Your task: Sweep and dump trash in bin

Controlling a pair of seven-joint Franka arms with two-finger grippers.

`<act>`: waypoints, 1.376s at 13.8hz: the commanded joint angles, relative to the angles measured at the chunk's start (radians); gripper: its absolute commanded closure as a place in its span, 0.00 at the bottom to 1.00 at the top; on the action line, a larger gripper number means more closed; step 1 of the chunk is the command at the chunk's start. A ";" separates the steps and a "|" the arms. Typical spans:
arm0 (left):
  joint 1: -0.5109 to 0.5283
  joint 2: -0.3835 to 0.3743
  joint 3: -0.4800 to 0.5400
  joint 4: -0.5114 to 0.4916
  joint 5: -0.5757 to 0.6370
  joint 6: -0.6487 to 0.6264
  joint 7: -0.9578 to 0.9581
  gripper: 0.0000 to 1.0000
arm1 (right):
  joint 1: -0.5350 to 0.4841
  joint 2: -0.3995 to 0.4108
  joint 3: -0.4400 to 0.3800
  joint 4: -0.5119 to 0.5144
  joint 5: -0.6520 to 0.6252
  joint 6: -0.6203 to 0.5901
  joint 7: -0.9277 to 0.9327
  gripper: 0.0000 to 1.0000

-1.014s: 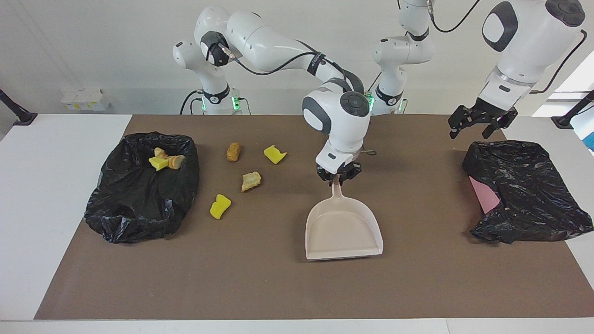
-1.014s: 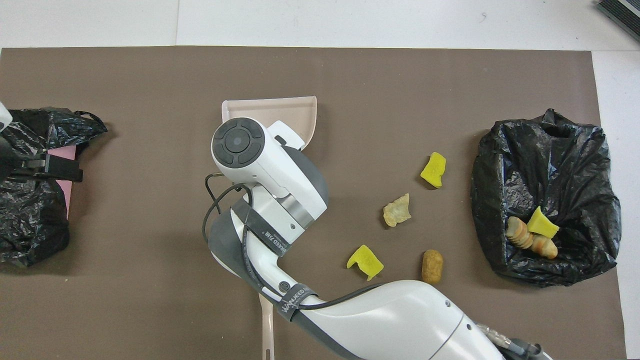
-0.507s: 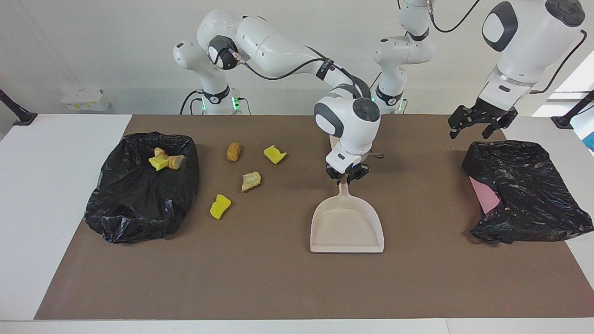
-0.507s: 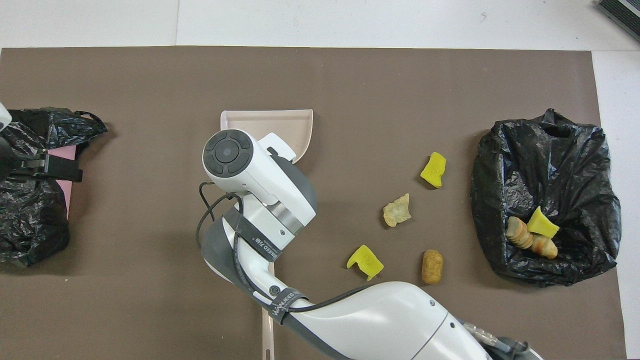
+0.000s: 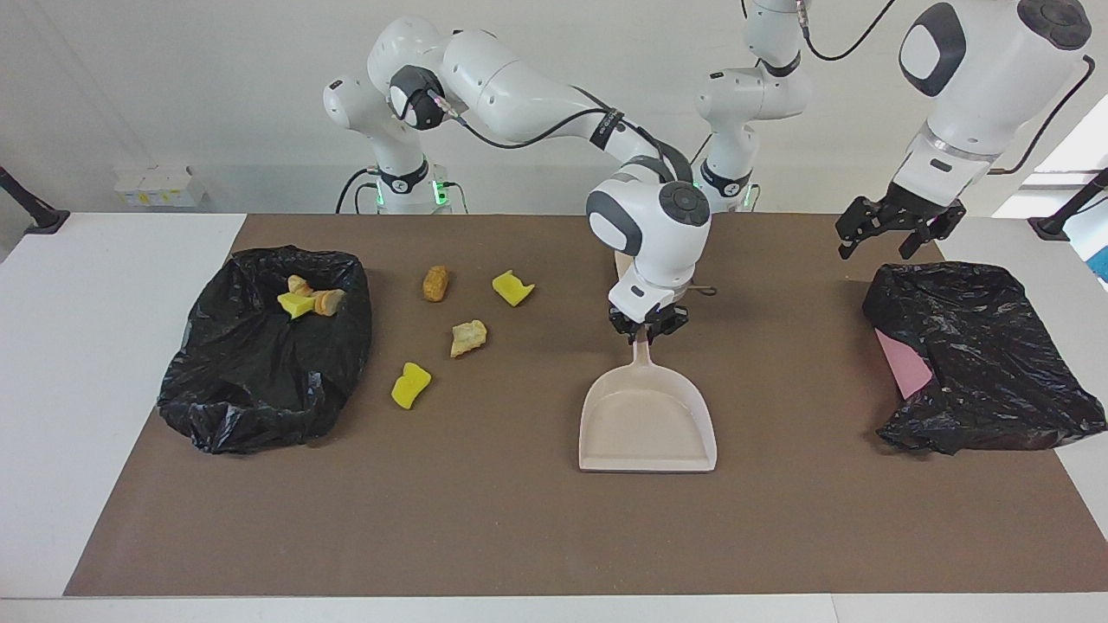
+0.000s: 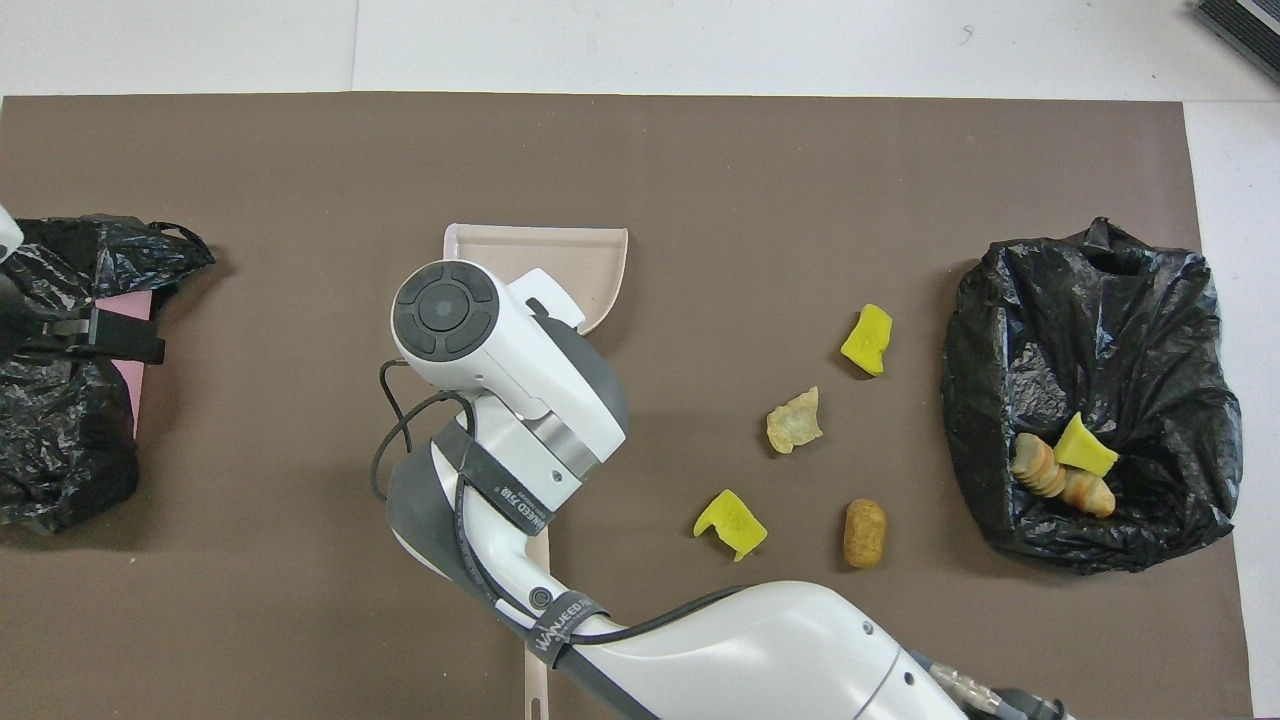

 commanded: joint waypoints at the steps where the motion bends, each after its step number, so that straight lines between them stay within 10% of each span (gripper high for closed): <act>1: 0.009 -0.015 -0.006 -0.010 0.017 -0.001 -0.003 0.00 | 0.002 -0.136 0.005 -0.149 0.046 0.002 0.049 0.00; 6: 0.008 -0.015 -0.006 -0.010 0.017 -0.001 -0.003 0.00 | 0.083 -0.328 0.005 -0.451 0.046 0.023 0.103 0.00; 11: 0.008 -0.015 -0.006 -0.010 0.017 -0.001 -0.001 0.00 | 0.176 -0.512 0.008 -0.840 0.049 0.304 0.171 0.00; 19: 0.002 -0.014 -0.008 -0.010 0.017 0.015 -0.010 0.00 | 0.320 -0.636 0.011 -1.130 0.214 0.471 0.142 0.00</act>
